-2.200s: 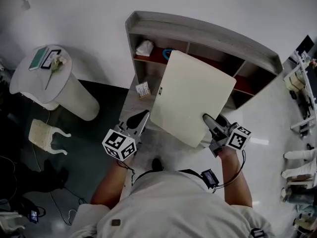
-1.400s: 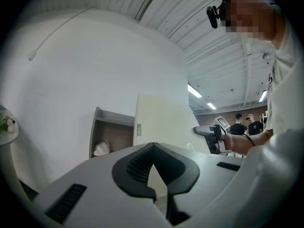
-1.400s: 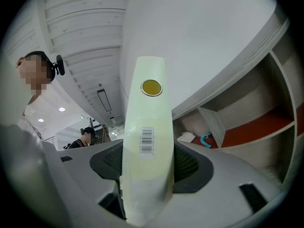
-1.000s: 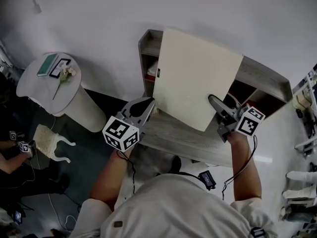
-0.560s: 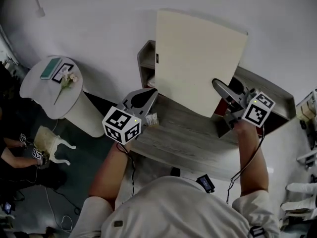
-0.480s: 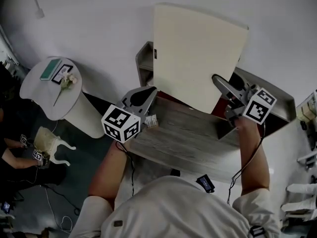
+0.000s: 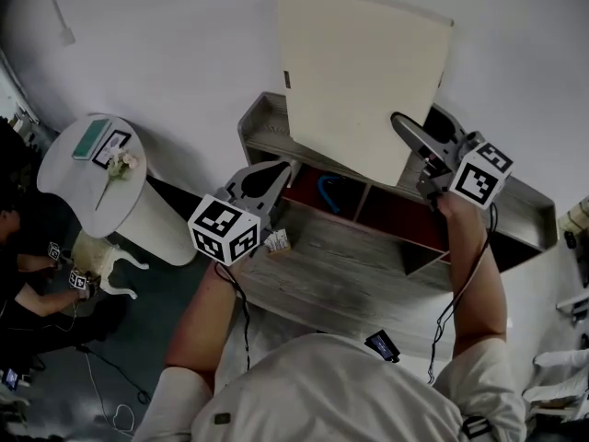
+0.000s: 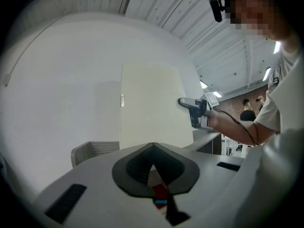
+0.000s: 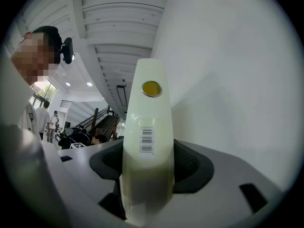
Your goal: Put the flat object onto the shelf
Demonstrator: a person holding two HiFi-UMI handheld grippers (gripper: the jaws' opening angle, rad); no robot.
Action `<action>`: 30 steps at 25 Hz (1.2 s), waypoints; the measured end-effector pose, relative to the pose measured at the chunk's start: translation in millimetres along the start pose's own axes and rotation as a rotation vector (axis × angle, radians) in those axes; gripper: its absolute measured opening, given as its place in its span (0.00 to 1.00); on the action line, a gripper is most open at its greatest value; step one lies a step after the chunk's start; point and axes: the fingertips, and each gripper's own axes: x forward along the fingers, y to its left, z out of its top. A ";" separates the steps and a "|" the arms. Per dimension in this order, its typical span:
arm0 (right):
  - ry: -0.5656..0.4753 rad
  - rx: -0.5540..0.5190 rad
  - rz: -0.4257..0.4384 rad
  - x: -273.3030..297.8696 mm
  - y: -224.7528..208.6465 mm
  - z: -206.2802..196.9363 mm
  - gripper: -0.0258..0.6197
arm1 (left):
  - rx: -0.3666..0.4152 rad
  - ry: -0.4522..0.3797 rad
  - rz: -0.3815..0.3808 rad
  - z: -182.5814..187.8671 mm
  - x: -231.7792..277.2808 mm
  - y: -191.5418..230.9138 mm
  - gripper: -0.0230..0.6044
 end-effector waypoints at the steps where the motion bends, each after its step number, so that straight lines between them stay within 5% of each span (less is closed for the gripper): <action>1: 0.004 -0.010 0.002 2.1 -2.9 -1.0 0.48 | -0.007 -0.003 -0.001 -0.8 3.1 0.0 0.06; 30: -0.017 0.016 0.085 13.9 -41.1 -34.7 0.52 | -0.075 0.036 -0.002 -40.7 41.3 11.3 0.06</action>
